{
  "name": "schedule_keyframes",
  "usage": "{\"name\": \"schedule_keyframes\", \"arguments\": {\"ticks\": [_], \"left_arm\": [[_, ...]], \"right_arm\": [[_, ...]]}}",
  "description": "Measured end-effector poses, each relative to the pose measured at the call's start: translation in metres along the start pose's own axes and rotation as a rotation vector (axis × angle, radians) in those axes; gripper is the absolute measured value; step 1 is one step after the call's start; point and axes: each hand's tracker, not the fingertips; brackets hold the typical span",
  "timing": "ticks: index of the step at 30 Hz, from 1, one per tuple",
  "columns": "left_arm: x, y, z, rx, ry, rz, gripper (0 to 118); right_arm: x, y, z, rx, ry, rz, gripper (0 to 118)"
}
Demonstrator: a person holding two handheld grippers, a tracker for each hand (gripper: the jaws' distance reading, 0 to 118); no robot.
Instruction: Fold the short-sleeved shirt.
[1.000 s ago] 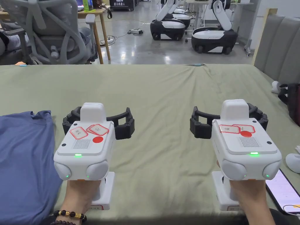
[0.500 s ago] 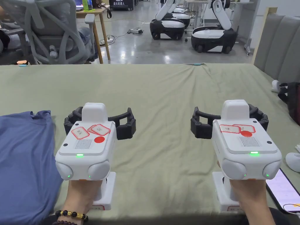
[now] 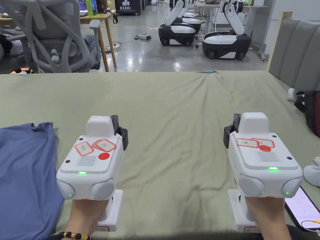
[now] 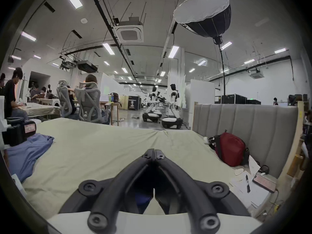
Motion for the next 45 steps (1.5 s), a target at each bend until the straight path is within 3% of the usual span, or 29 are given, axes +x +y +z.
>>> {"name": "schedule_keyframes", "arguments": {"ticks": [3,7,11,18,21,26,31,32,33,34,35,36,37,38,39,41,45], "left_arm": [[-0.011,0.001,0.003,0.004,0.009,0.013,0],[-0.062,0.005,0.024,0.018,0.126,0.048,0],[-0.131,0.009,0.065,0.022,0.331,0.050,0],[-0.204,0.012,0.128,0.011,0.561,0.032,0],[-0.210,0.013,0.135,0.008,0.555,0.036,0],[-0.207,0.008,0.117,-0.018,0.511,0.035,0],[-0.227,0.030,0.062,-0.251,0.402,0.117,0],[-0.236,0.036,0.046,-0.282,0.365,0.161,7],[-0.247,0.043,0.028,-0.319,0.305,0.228,25],[-0.257,0.047,0.006,-0.381,0.255,0.267,66],[-0.264,0.049,-0.014,-0.436,0.205,0.252,66],[-0.268,0.047,-0.038,-0.480,0.177,0.206,76],[-0.268,0.045,-0.058,-0.544,0.158,0.144,105],[-0.270,0.039,-0.078,-0.587,0.158,0.098,118],[-0.270,0.034,-0.098,-0.594,0.157,0.029,112],[-0.274,0.018,-0.134,-0.647,0.156,-0.001,113],[-0.298,-0.035,-0.202,-0.827,0.197,0.046,112]], "right_arm": [[-0.001,0.002,0.000,-0.012,0.030,-0.012,0],[-0.037,0.010,-0.011,-0.010,0.095,-0.026,0],[-0.105,0.020,-0.016,0.018,0.247,-0.048,0],[-0.232,0.033,-0.004,0.046,0.538,0.012,0],[-0.255,0.036,0.002,0.053,0.561,0.022,0],[-0.260,0.037,0.001,0.033,0.573,0.016,0],[-0.258,0.039,-0.008,0.027,0.566,0.027,0],[-0.257,0.039,-0.011,0.011,0.568,0.017,0],[-0.257,0.038,-0.014,-0.006,0.574,0.008,0],[-0.258,0.037,-0.017,-0.011,0.578,0.005,0],[-0.260,0.036,-0.019,-0.010,0.581,0.007,0],[-0.261,0.034,-0.021,-0.012,0.581,0.015,0],[-0.264,0.032,-0.024,-0.014,0.581,0.023,0],[-0.267,0.030,-0.027,-0.018,0.585,0.028,0],[-0.269,0.028,-0.032,-0.028,0.591,0.034,0],[-0.275,0.024,-0.042,-0.049,0.593,0.026,0],[-0.282,0.016,-0.064,-0.073,0.614,0.011,0]]}}
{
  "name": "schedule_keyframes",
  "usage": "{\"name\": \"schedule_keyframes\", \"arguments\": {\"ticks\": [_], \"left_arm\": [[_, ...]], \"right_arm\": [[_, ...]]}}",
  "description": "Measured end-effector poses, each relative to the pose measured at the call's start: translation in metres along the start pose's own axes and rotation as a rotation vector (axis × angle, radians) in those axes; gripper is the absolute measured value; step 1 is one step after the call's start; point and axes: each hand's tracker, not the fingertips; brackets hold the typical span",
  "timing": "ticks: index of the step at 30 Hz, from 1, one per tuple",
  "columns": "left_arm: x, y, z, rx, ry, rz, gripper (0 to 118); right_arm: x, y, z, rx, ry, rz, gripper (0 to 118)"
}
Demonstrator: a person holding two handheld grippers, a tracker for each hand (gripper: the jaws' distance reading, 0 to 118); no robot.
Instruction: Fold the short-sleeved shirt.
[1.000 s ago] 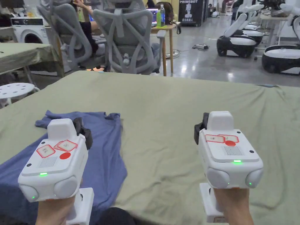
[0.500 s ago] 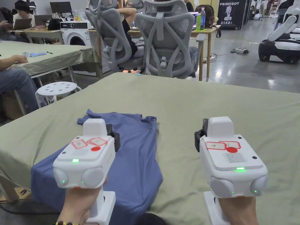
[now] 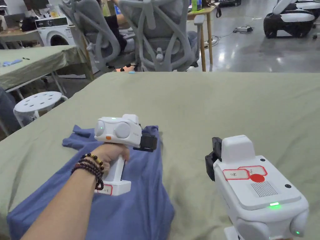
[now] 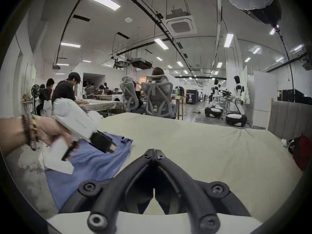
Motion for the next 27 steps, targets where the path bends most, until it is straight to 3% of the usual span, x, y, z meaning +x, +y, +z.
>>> {"name": "schedule_keyframes", "arguments": {"ticks": [5,7,8,9,10,11,13,16,20,24,27], "left_arm": [[-0.009,-0.010,-0.077,-0.136,0.062,0.019,99],[-0.009,-0.017,-0.079,-0.078,0.062,0.072,102],[-0.016,-0.015,-0.078,-0.091,0.043,0.083,96],[-0.015,-0.010,-0.074,-0.118,0.051,0.099,82],[-0.016,-0.007,-0.065,-0.105,0.055,0.116,45],[-0.017,-0.005,-0.058,-0.069,0.060,0.132,0],[-0.023,-0.007,-0.041,-0.021,0.146,0.111,1],[-0.032,-0.005,-0.023,0.021,0.071,0.128,1],[-0.018,0.033,0.037,0.142,0.045,0.088,1],[0.024,0.080,0.109,0.332,-0.153,0.047,1],[0.093,0.103,0.159,0.430,-0.286,-0.106,1]], "right_arm": [[0.008,-0.009,-0.018,-0.026,-0.002,0.040,0],[0.010,-0.011,-0.021,-0.038,-0.007,0.023,0],[0.011,-0.013,-0.022,-0.038,-0.003,0.013,0],[0.011,-0.013,-0.022,-0.035,0.000,0.006,0],[0.010,-0.013,-0.021,-0.034,-0.001,0.007,0],[0.009,-0.014,-0.020,-0.034,-0.001,0.009,0],[0.008,-0.014,-0.018,-0.035,0.001,0.003,0],[0.009,-0.013,-0.008,-0.023,0.001,-0.055,0],[0.018,-0.008,0.013,-0.015,-0.005,-0.005,0],[0.039,0.002,0.043,0.003,-0.055,-0.006,0],[0.060,0.010,0.075,0.025,-0.090,-0.012,0]]}}
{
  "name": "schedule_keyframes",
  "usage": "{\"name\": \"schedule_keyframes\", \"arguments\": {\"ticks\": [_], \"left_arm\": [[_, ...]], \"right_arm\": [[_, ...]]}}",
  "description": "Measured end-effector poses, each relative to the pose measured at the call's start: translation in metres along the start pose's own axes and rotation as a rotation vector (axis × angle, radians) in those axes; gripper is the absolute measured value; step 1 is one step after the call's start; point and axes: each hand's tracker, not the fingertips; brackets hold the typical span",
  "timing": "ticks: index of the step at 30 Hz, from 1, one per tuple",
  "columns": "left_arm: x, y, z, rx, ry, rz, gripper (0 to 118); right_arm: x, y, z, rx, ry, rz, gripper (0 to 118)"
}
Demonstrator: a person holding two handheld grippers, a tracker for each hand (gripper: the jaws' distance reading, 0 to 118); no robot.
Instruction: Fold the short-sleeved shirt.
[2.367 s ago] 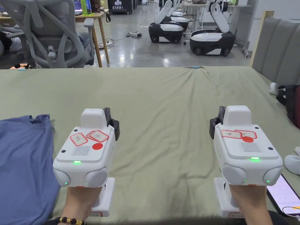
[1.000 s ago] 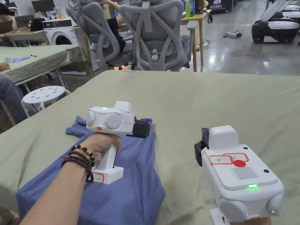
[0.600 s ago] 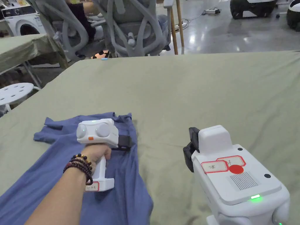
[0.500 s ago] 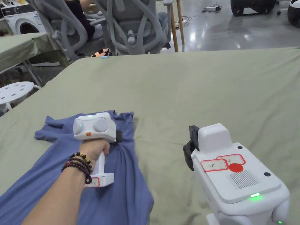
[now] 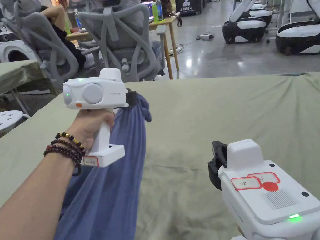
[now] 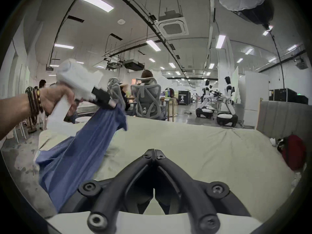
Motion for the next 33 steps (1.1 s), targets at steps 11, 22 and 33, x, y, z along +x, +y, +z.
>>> {"name": "schedule_keyframes", "arguments": {"ticks": [11,22,33], "left_arm": [[0.311,-0.014,-0.089,-0.071,-0.644,-0.065,2],[0.458,-0.153,-0.191,-0.372,-0.666,-0.271,7],[0.284,-0.067,-0.053,0.106,-0.422,-0.123,106]], "right_arm": [[0.101,-0.004,0.120,-0.008,-0.279,0.082,0],[0.168,-0.042,0.147,-0.106,-0.498,0.034,0],[0.164,-0.027,0.120,-0.069,-0.440,0.045,0]]}}
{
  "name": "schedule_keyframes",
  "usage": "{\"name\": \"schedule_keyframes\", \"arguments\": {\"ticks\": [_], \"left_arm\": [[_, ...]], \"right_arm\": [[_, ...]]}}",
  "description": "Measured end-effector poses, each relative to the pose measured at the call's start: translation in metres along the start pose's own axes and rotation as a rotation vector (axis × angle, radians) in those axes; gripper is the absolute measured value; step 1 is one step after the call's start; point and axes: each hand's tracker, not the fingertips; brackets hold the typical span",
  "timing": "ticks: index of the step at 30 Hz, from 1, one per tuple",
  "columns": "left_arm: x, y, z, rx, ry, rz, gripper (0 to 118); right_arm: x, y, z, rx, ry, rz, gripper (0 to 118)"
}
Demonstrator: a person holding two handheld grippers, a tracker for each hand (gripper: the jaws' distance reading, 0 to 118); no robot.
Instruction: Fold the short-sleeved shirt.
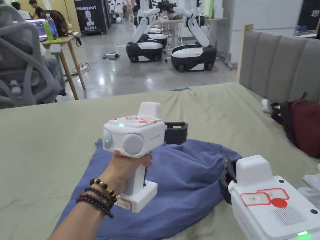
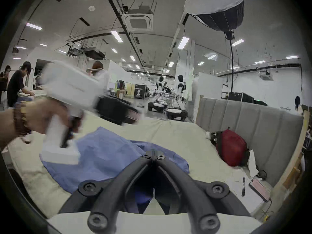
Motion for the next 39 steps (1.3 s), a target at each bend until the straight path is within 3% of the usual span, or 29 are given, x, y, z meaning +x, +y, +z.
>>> {"name": "schedule_keyframes", "arguments": {"ticks": [3,4,5,6,7,8,11,17,18,19,20,21,22,23,25,31,36,37,38,39], "left_arm": [[-0.034,-0.026,0.075,0.060,0.180,-0.022,104],[-0.046,-0.041,0.095,0.054,0.244,-0.028,97],[-0.054,-0.052,0.111,0.043,0.294,-0.036,82],[-0.063,-0.064,0.126,0.037,0.326,-0.030,57],[-0.071,-0.074,0.139,0.021,0.353,-0.020,7],[-0.078,-0.083,0.146,0.007,0.392,0.010,0],[-0.094,-0.092,0.163,-0.006,0.366,0.097,0],[-0.103,-0.061,0.118,-0.031,0.347,0.099,0],[-0.110,-0.051,0.100,-0.053,0.312,0.122,13],[-0.118,-0.043,0.081,-0.078,0.288,0.138,41],[-0.126,-0.034,0.054,-0.116,0.261,0.147,41],[-0.134,-0.030,0.029,-0.140,0.270,0.127,53],[-0.145,-0.026,-0.003,-0.178,0.281,0.103,91],[-0.155,-0.025,-0.032,-0.207,0.294,0.081,118],[-0.180,-0.027,-0.084,-0.229,0.288,0.046,104],[-0.237,-0.075,-0.214,-0.494,0.341,-0.005,104],[-0.249,-0.102,-0.239,-0.574,0.343,0.104,105],[-0.249,-0.099,-0.238,-0.569,0.353,0.135,97],[-0.247,-0.095,-0.234,-0.565,0.347,0.118,81],[-0.243,-0.090,-0.230,-0.553,0.336,0.105,53]], "right_arm": [[-0.009,0.006,-0.006,0.023,0.023,-0.006,0],[-0.013,0.007,-0.007,0.025,0.027,-0.007,0],[-0.016,0.008,-0.008,0.027,0.033,-0.008,0],[-0.019,0.008,-0.008,0.030,0.038,-0.011,0],[-0.021,0.008,-0.008,0.031,0.044,-0.012,0],[-0.024,0.008,-0.007,0.031,0.049,-0.015,0],[-0.029,0.008,-0.006,0.029,0.063,-0.023,0],[-0.026,0.007,-0.003,0.025,0.052,-0.024,0],[-0.023,0.006,-0.004,0.024,0.049,-0.024,0],[-0.020,0.005,-0.005,0.021,0.045,-0.024,0],[-0.016,0.003,-0.006,0.016,0.037,-0.026,0],[-0.014,0.001,-0.008,0.012,0.028,-0.025,0],[-0.011,-0.001,-0.011,0.008,0.018,-0.024,0],[-0.008,-0.004,-0.014,0.003,0.011,-0.021,0],[-0.001,-0.012,-0.022,-0.010,-0.005,-0.016,0],[0.016,-0.035,-0.050,-0.070,-0.057,-0.052,0],[0.021,-0.046,-0.069,-0.102,-0.080,-0.051,0],[0.021,-0.047,-0.070,-0.108,-0.082,-0.052,0],[0.022,-0.049,-0.072,-0.114,-0.081,-0.055,0],[0.021,-0.049,-0.073,-0.121,-0.079,-0.061,0]]}}
